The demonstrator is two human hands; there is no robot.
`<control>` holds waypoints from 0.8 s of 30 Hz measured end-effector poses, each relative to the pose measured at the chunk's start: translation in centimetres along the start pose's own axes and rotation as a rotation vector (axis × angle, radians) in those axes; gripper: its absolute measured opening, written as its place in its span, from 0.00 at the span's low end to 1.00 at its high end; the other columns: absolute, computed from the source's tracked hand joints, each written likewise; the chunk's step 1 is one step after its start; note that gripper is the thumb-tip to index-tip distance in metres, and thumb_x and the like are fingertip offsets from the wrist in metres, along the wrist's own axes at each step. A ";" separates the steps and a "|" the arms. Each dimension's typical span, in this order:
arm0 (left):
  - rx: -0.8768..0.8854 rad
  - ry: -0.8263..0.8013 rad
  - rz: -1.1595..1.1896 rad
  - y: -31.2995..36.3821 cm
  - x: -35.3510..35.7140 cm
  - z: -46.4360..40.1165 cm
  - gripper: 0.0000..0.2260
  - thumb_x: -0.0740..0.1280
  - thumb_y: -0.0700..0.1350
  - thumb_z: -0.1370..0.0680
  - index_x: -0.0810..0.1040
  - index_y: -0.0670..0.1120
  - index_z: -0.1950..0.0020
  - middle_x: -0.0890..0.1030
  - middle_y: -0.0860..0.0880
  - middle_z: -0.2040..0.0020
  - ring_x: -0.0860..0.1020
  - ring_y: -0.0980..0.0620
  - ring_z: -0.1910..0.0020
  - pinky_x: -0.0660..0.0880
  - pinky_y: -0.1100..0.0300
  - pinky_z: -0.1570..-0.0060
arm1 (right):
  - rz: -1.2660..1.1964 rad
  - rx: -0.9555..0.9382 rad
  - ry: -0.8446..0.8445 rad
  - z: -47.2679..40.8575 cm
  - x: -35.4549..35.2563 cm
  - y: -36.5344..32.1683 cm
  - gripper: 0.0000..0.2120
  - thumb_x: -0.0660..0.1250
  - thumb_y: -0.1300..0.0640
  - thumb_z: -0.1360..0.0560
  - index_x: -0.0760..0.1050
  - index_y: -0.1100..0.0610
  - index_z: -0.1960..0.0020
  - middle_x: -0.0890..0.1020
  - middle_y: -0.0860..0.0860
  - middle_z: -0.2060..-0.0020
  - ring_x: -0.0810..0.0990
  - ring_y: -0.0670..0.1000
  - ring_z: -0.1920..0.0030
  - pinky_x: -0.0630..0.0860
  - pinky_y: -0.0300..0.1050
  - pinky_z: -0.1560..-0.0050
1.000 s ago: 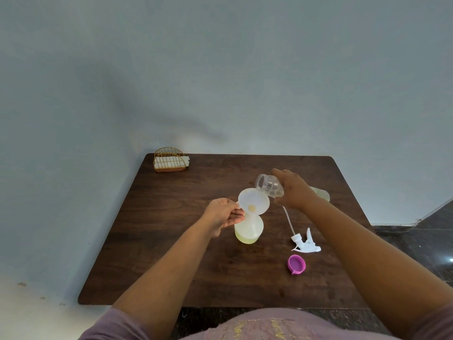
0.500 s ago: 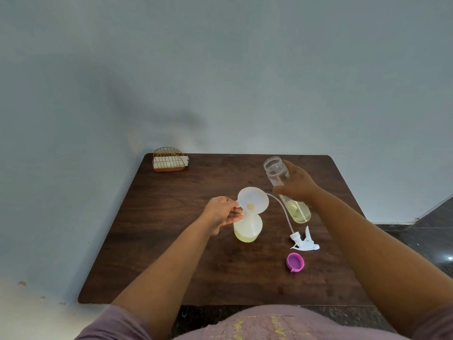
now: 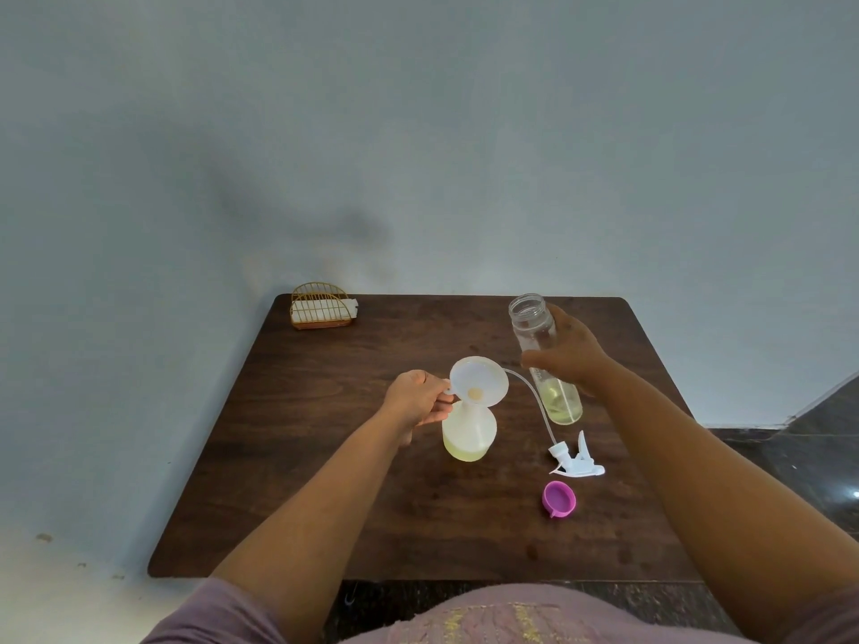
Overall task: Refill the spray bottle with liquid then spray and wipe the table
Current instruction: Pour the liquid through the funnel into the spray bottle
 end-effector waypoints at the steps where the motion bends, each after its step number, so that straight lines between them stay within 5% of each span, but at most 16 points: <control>1: 0.015 0.019 -0.022 0.1 -0.1 0.0 0.06 0.67 0.44 0.21 0.79 0.43 0.47 0.82 0.46 0.51 0.82 0.51 0.53 0.82 0.58 0.53 | -0.019 0.012 0.021 0.0 -0.4 0.2 0.26 0.73 0.62 0.36 0.72 0.49 0.41 0.80 0.48 0.51 0.79 0.52 0.50 0.77 0.47 0.48; 8: 0.068 0.100 -0.094 0.2 -0.2 0.5 0.07 0.66 0.45 0.20 0.78 0.44 0.46 0.79 0.49 0.48 0.76 0.53 0.50 0.78 0.58 0.51 | -0.112 0.034 0.091 1.2 -1.3 1.6 0.23 0.74 0.61 0.39 0.74 0.45 0.47 0.82 0.47 0.54 0.81 0.53 0.50 0.78 0.56 0.44; 15: 0.092 0.196 -0.096 -0.3 0.3 2.2 0.13 0.68 0.47 0.21 0.74 0.46 0.39 0.76 0.50 0.43 0.76 0.51 0.45 0.77 0.55 0.46 | -0.090 0.008 0.104 3.8 -0.5 3.0 0.23 0.74 0.60 0.35 0.71 0.50 0.43 0.78 0.47 0.52 0.77 0.50 0.49 0.70 0.42 0.51; 24: 0.078 0.294 -0.108 -4.7 -0.6 4.3 0.22 0.69 0.42 0.26 0.66 0.49 0.34 0.73 0.49 0.40 0.74 0.49 0.41 0.76 0.51 0.42 | -0.140 -0.018 0.037 8.1 3.8 5.0 0.29 0.75 0.61 0.35 0.70 0.53 0.37 0.76 0.46 0.49 0.75 0.49 0.47 0.68 0.41 0.47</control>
Point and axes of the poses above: each hand's wrist, its own z-axis away from the middle knuckle, its own x-axis out of the palm, y = z × x, the point moved 6 cm from there along -z, towards the middle knuckle
